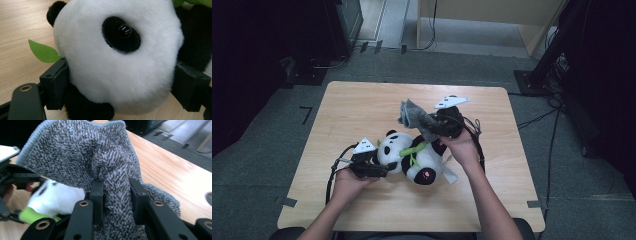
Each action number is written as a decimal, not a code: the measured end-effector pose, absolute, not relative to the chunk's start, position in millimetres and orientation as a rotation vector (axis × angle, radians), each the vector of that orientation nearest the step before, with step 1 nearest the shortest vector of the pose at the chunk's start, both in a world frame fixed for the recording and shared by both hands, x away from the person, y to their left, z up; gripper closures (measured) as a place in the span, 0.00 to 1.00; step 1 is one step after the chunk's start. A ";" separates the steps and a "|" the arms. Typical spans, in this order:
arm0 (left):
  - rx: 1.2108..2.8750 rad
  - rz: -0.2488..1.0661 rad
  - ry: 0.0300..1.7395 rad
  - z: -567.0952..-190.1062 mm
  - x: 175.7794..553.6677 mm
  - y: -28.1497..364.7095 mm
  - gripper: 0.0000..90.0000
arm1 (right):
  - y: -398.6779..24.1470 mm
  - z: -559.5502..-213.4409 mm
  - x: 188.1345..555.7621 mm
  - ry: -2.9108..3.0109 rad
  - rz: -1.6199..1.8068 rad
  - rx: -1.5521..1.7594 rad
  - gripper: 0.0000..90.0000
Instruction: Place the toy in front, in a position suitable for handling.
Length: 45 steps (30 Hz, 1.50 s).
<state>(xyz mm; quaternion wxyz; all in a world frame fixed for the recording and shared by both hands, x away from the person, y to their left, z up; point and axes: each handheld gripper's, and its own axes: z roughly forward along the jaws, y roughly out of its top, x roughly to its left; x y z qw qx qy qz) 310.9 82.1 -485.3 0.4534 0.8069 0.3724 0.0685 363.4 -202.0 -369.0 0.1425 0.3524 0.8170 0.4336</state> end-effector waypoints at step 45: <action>1.987 0.150 0.966 -484.2 309.7 82.1 0.25 | -200.3 -417.5 386.8 2.441 0.948 1.148 0.80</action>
